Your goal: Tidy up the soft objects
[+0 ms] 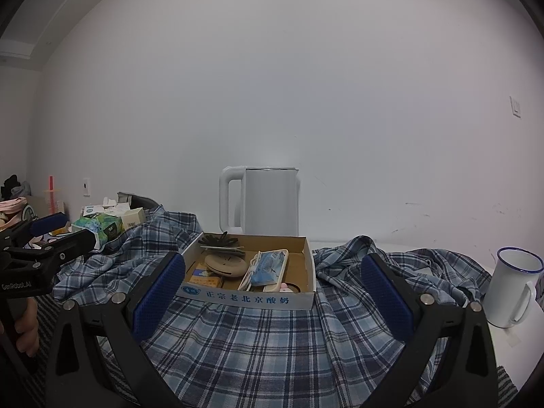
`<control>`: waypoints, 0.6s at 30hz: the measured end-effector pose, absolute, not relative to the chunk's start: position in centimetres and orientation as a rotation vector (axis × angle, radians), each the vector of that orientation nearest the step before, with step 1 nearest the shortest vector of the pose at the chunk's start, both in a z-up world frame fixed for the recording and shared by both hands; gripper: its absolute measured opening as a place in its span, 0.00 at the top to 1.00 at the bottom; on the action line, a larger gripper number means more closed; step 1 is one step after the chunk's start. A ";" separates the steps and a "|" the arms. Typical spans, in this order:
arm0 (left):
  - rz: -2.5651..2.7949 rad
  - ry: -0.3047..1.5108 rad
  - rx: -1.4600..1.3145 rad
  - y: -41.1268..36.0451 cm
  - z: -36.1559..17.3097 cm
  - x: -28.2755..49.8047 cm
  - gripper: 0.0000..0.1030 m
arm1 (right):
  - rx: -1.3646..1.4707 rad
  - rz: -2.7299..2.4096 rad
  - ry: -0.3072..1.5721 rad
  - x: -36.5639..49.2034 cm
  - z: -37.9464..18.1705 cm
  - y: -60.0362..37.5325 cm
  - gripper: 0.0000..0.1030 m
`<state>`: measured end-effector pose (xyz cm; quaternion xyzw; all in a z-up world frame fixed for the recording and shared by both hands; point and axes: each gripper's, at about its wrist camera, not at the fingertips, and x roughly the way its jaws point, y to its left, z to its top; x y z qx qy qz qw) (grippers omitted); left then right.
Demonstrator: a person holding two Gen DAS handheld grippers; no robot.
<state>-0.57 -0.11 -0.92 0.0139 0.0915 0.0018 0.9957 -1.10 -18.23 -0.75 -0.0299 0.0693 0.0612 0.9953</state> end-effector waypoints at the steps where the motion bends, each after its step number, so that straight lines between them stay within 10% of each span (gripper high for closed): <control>1: 0.003 0.184 0.027 -0.1 -0.9 -0.6 0.00 | -0.061 0.123 0.140 -1.0 -0.7 -18.2 0.00; 18: 0.002 0.185 0.026 -0.1 -1.0 -0.6 0.00 | -0.048 0.107 0.148 -0.9 -0.8 -18.5 0.00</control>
